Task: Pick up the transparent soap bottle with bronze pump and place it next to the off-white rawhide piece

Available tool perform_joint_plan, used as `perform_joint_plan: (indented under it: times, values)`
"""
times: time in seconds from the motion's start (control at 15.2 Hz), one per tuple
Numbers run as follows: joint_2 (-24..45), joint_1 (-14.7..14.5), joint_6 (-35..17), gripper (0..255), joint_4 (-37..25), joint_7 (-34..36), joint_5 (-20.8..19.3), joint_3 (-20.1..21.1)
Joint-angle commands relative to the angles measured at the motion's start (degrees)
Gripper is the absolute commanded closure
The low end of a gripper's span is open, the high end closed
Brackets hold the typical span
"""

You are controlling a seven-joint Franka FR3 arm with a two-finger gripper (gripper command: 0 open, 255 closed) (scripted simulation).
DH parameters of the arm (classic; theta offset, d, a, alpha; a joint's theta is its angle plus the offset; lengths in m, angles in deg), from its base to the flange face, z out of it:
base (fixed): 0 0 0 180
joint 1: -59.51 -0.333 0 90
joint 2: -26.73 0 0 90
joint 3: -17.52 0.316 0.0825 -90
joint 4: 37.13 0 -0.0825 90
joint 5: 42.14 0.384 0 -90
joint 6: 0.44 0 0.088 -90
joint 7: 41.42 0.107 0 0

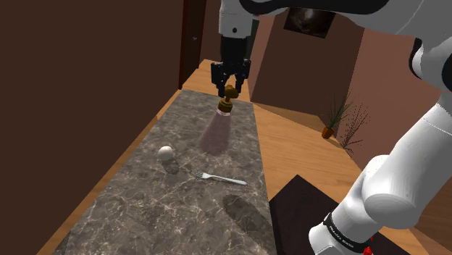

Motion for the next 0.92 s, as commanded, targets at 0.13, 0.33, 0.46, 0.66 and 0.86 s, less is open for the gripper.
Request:
perform_joint_plan:
  times: [0.13, 0.33, 0.46, 0.66, 0.86]
  values:
    - [-1.95, -2.41, -0.39, 255, 2.42, 5.02, 1.29, 2.64]
    - [-3.02, -4.21, -0.28, 255, 3.44, 8.81, 2.30, 4.75]
    - [-3.45, -5.41, -0.18, 255, 3.78, 11.42, 2.93, 6.21]
    - [-3.62, -7.21, -0.01, 255, 3.80, 15.47, 3.77, 8.53]
    - [-3.22, -9.05, 0.18, 255, 3.22, 19.70, 4.40, 10.93]
